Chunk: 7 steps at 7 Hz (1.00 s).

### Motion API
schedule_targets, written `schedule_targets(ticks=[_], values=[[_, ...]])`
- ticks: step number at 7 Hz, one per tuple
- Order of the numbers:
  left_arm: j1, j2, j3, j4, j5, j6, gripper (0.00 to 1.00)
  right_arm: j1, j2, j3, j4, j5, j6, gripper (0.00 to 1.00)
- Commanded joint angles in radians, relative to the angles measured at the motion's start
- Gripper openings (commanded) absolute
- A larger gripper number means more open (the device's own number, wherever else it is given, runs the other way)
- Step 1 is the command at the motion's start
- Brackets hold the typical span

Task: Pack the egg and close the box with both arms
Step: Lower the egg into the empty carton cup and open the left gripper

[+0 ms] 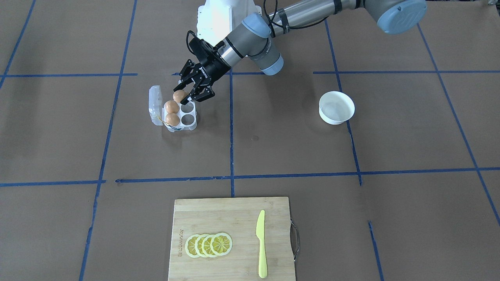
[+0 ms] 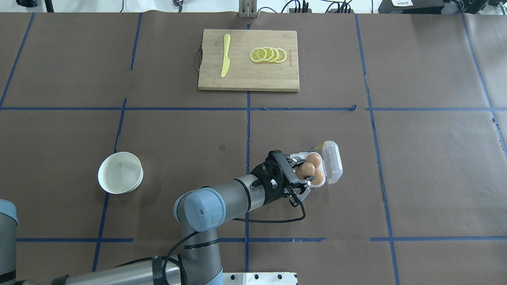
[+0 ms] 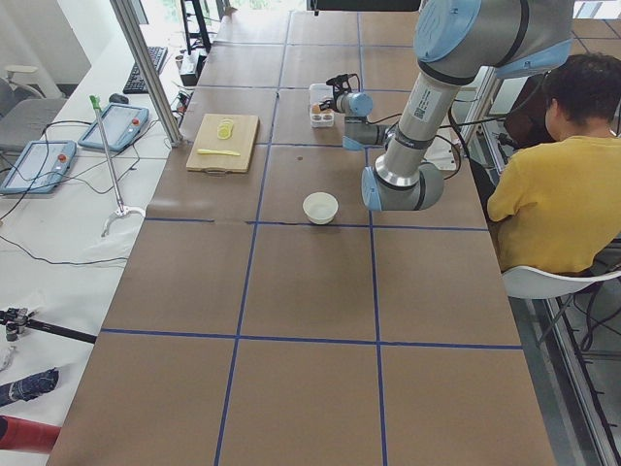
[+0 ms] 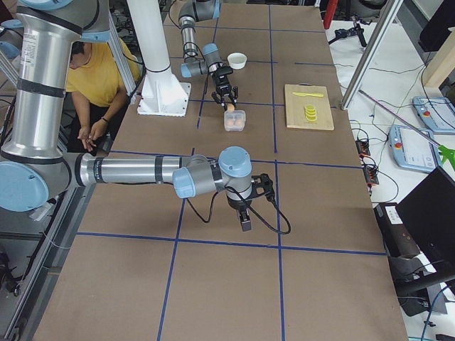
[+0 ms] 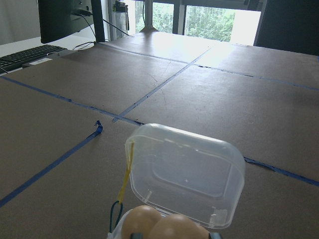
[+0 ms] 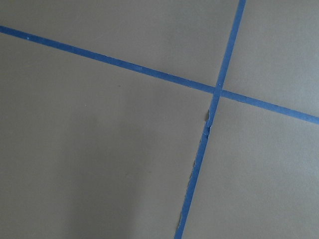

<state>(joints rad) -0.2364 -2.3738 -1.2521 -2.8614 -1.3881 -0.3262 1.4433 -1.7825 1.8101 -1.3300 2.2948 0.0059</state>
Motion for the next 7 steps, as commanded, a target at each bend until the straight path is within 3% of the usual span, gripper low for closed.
schedule_targets(ticks=[1, 4, 5, 6, 7], values=[[-0.001, -0.001, 0.000, 0.001, 0.009, -0.002, 0.40, 0.000, 0.000, 0.000, 0.000, 0.000, 0.000, 1.00], [-0.001, -0.001, 0.000, 0.001, 0.011, -0.002, 0.48, 0.000, 0.000, 0.000, 0.000, 0.000, 0.000, 1.00], [-0.001, -0.001, 0.000, 0.001, 0.011, -0.002, 0.57, 0.000, 0.000, 0.000, 0.000, 0.000, 0.000, 1.00], [-0.003, -0.001, 0.000, 0.001, 0.011, -0.002, 0.58, 0.000, 0.000, -0.002, 0.000, 0.000, -0.001, 1.00], [-0.001, -0.001, 0.000, 0.001, 0.011, -0.004, 0.66, 0.000, 0.000, -0.002, 0.000, 0.000, 0.000, 1.00]])
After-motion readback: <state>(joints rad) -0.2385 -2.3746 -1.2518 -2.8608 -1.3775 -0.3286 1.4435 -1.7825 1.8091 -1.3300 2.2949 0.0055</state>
